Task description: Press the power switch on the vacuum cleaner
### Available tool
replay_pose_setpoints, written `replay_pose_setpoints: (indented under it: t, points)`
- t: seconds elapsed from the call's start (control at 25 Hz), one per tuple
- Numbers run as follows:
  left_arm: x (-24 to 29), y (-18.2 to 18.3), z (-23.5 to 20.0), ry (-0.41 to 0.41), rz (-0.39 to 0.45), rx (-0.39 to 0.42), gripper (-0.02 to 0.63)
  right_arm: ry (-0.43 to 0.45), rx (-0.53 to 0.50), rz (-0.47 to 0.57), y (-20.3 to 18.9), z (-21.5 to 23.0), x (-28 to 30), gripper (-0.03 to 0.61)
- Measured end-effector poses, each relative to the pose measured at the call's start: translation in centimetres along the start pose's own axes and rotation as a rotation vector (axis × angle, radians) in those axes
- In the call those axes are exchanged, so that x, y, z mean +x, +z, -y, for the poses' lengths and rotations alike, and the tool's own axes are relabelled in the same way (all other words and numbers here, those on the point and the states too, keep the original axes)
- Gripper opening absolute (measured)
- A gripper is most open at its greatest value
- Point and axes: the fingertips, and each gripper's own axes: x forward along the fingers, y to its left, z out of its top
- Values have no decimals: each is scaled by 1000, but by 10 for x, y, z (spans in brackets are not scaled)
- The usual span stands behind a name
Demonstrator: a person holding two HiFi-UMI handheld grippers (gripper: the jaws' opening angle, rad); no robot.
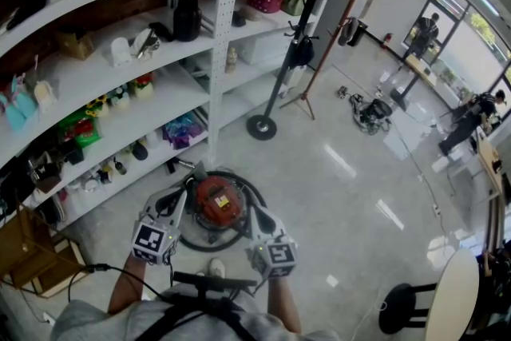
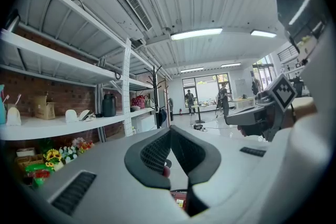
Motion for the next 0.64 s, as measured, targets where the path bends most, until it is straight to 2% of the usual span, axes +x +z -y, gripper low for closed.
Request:
replay_pose_setpoints:
  t: [0.64]
  points:
    - [-9,-4,-1,1,4,0,8,10,-10,26,4,-10,-2,12]
